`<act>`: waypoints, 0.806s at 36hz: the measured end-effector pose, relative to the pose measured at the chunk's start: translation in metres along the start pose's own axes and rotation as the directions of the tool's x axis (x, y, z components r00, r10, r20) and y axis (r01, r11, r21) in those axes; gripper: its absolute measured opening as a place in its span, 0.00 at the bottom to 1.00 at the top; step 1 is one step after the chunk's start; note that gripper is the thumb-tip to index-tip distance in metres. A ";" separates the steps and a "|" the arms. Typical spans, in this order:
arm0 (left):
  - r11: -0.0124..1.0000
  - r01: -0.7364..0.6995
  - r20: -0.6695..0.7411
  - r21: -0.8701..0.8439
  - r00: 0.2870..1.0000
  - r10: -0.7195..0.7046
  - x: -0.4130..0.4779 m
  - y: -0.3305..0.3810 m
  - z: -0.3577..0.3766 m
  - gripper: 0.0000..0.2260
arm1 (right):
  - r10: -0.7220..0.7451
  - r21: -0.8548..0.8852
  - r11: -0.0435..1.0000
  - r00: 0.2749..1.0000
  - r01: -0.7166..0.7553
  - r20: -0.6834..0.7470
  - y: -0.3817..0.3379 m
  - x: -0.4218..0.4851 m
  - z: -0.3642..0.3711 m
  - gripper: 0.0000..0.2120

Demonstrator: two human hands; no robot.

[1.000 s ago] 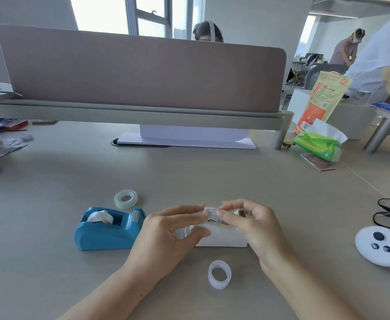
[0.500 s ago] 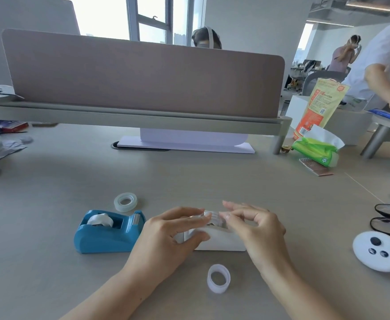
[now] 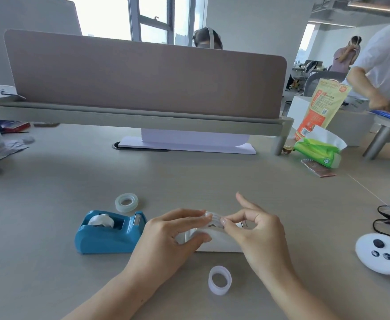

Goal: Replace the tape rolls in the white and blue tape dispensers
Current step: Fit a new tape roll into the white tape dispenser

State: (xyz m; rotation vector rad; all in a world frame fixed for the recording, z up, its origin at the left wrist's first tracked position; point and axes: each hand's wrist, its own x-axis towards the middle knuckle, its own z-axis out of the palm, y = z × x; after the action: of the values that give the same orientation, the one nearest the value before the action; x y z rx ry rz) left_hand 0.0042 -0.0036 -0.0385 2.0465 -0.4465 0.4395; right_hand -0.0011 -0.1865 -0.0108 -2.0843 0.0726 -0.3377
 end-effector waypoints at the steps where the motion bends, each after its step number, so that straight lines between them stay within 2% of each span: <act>1: 1.000 -0.001 0.000 -0.002 1.000 0.001 0.000 0.000 0.000 0.14 | -0.002 -0.008 1.000 1.000 0.002 -0.008 -0.001 -0.001 0.000 0.05; 3: 1.000 0.000 -0.002 -0.006 1.000 0.000 0.000 0.000 0.001 0.14 | -0.019 -0.056 0.998 0.999 0.016 -0.038 -0.002 -0.002 0.001 0.04; 8: 1.000 -0.010 0.000 0.001 1.000 0.010 0.001 0.000 0.001 0.14 | -0.090 -0.245 0.967 0.993 0.068 -0.080 0.001 -0.001 0.008 0.09; 13: 1.000 -0.017 0.002 0.015 1.000 0.017 0.001 -0.001 0.001 0.15 | -0.198 -0.311 0.940 0.967 0.142 -0.158 0.001 -0.001 0.011 0.05; 17: 0.999 -0.022 0.009 0.034 1.000 0.022 0.002 -0.001 0.000 0.15 | -0.199 -0.296 0.944 0.968 0.148 -0.152 0.002 -0.001 0.009 0.04; 19: 0.999 -0.025 0.013 0.040 1.000 0.024 0.002 -0.001 0.000 0.15 | -0.176 -0.262 0.955 0.978 0.141 -0.116 0.001 -0.001 0.007 0.07; 25: 0.998 -0.026 0.013 0.050 1.000 0.026 0.001 -0.001 0.000 0.15 | 0.017 0.027 0.999 1.000 -0.017 0.008 0.000 0.002 0.001 0.05; 29: 0.998 -0.027 0.014 0.049 1.000 0.026 0.002 -0.001 -0.001 0.15 | 0.051 0.059 0.997 0.998 -0.054 0.045 -0.006 0.002 0.000 0.04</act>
State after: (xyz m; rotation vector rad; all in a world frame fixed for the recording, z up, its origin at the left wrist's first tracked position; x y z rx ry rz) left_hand 0.0060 -0.0027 -0.0381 2.0940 -0.4761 0.4567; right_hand 0.0002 -0.1835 -0.0056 -2.0249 0.0896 -0.2597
